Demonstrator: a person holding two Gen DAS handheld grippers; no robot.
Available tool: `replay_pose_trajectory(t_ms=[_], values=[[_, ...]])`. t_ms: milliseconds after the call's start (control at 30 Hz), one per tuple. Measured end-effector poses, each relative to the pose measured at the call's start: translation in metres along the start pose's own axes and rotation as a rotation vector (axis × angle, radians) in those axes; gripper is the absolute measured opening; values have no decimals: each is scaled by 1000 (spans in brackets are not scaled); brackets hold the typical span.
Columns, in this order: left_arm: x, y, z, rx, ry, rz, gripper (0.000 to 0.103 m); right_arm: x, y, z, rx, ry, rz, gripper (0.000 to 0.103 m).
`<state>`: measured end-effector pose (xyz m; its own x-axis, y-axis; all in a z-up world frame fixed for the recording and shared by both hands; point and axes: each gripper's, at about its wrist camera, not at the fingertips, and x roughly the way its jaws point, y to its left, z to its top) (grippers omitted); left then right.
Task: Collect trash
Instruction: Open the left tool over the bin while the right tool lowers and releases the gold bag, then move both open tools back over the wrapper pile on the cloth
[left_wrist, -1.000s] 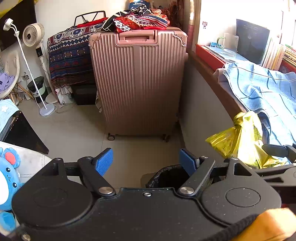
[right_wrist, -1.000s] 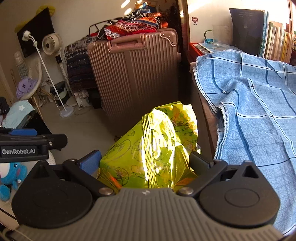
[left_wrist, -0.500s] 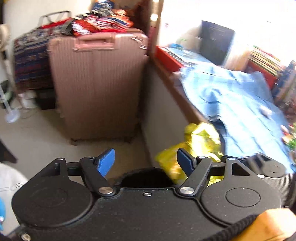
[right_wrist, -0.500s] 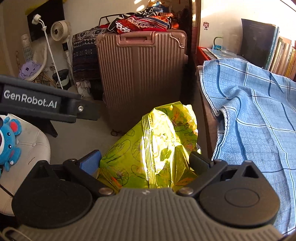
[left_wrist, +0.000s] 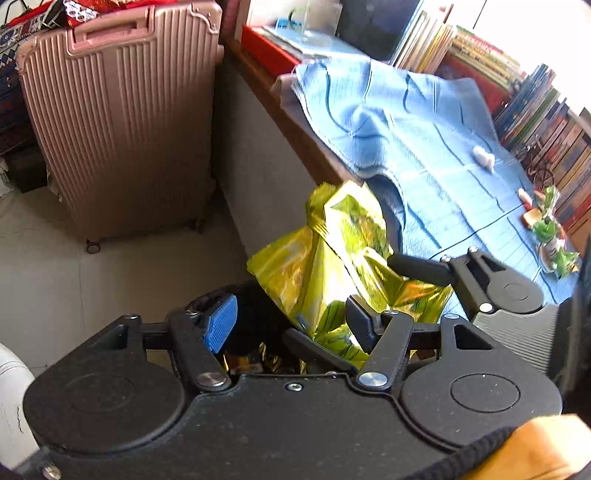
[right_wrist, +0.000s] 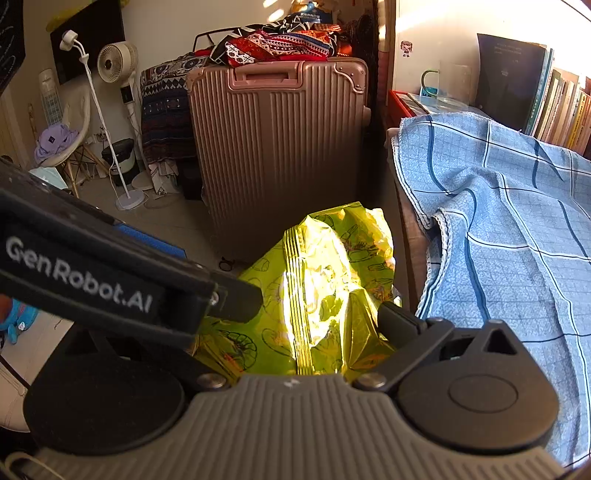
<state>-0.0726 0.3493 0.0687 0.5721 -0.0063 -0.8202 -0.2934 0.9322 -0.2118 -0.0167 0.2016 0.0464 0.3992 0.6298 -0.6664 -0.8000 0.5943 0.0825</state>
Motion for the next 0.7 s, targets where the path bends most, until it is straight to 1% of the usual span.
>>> replay_pose_trajectory(t_ms=[100,133,200,233,333,400,500,700], values=[[7,0,1,-10,16,3,63,0,1,2,-4,-4,6,103],[10,0,2,-7,23,12,63,0,1,2,-4,-5,7,103],[18,-2,5,10,38,52,60,1,0,3,5,-6,11,103],[21,-2,6,12,44,60,60,0,-1,3,11,-14,16,103],[24,2,10,-16,48,37,60,-2,-1,4,3,-29,18,103],[24,1,12,-19,39,40,60,0,-2,5,-5,-23,12,103],[24,0,15,-11,31,51,60,1,-6,5,17,-19,6,103],[23,3,16,-40,30,49,60,1,-11,6,28,-19,-7,103]])
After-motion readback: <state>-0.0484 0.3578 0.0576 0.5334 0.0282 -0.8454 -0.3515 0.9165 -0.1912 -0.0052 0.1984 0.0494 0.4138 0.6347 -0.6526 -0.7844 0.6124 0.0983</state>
